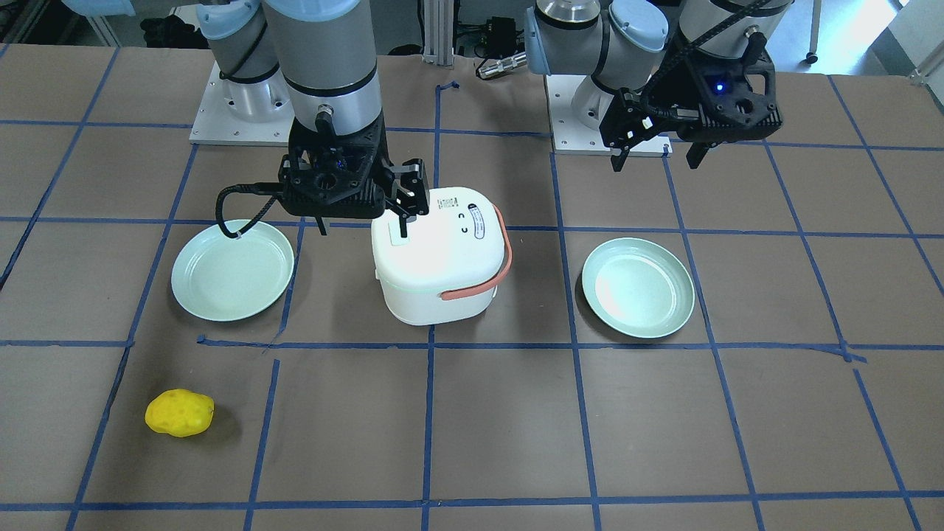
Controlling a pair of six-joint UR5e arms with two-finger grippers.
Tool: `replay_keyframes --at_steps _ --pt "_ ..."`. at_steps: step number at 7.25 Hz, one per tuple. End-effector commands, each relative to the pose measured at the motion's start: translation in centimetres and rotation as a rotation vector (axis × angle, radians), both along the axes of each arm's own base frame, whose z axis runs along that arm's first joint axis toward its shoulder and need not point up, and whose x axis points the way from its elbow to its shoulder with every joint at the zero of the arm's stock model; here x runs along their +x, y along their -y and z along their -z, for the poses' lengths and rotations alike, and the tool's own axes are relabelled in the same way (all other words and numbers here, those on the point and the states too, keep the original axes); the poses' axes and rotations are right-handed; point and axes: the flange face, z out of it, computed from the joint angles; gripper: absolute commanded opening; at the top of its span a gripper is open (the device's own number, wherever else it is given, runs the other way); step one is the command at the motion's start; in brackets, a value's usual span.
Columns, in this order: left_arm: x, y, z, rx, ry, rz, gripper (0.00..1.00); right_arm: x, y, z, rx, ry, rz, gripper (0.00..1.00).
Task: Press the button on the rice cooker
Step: 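Move the right gripper over the white rice cooker's top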
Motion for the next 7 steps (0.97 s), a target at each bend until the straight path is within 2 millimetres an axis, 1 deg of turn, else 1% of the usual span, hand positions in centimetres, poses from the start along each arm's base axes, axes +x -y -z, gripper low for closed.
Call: replay_keyframes --at_steps 1,2,3,4,5,7 --pt "0.0 0.0 0.0 0.0 0.0 0.001 1.0 2.4 -0.6 1.6 -0.02 0.014 0.039 0.63" --pt "0.0 0.0 0.0 0.0 0.0 0.001 1.0 2.7 -0.2 2.3 -0.042 0.026 0.054 0.52" --pt "0.0 0.0 0.0 0.0 0.0 -0.001 1.0 2.9 -0.3 2.4 -0.039 0.035 0.055 0.51" --pt "0.0 0.0 0.0 0.0 0.0 0.001 1.0 3.3 -0.4 2.7 -0.034 0.033 0.047 0.4" --pt "0.0 0.0 0.0 0.0 0.0 0.001 1.0 3.7 -0.6 2.7 -0.034 0.034 0.041 0.33" --pt "0.0 0.0 0.0 0.0 0.0 0.001 1.0 3.9 -0.7 2.8 -0.03 0.039 0.04 0.14"
